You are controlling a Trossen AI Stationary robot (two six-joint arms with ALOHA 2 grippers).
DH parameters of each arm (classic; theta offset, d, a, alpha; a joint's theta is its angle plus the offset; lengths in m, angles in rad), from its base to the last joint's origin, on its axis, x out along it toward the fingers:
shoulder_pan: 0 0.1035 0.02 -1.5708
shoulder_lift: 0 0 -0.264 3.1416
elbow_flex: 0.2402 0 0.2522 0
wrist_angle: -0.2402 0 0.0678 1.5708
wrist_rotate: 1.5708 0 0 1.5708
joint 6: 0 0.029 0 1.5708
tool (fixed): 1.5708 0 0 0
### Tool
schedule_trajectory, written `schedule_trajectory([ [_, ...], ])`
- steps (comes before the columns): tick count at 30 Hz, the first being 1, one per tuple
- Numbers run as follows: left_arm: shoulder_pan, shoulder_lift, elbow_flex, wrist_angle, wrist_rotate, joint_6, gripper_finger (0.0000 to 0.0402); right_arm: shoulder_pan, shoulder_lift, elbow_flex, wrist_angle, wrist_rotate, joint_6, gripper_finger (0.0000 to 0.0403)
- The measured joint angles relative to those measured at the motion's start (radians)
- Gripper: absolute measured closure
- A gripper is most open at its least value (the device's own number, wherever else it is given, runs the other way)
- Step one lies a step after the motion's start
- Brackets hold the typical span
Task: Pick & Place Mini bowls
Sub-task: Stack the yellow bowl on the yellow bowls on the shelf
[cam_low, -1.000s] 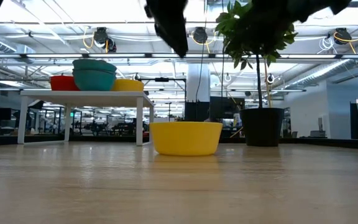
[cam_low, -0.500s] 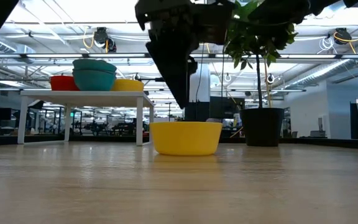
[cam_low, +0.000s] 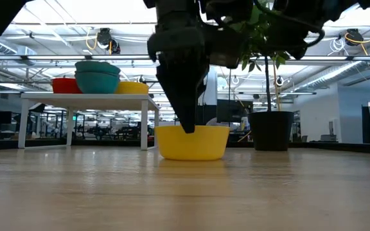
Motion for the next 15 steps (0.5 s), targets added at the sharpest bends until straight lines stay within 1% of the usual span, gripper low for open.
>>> schedule_trajectory([
  [6,0.014,0.013,-0.006,-0.027,-0.008,0.008,0.022,0.045,0.0,0.0,-0.021,0.001,0.02,0.0248],
  [8,0.021,0.017,-0.008,-0.056,-0.008,0.009,0.0226,0.061,0.0,0.0,-0.021,0.001,0.02,0.0248],
  [11,0.032,0.028,-0.017,-0.075,-0.013,0.009,0.0256,0.082,0.0,0.0,-0.021,0.002,0.02,0.0248],
  [15,0.044,0.03,-0.03,-0.116,-0.016,0.011,0.0323,0.102,0.0,0.0,-0.02,0.002,0.02,0.0248],
])
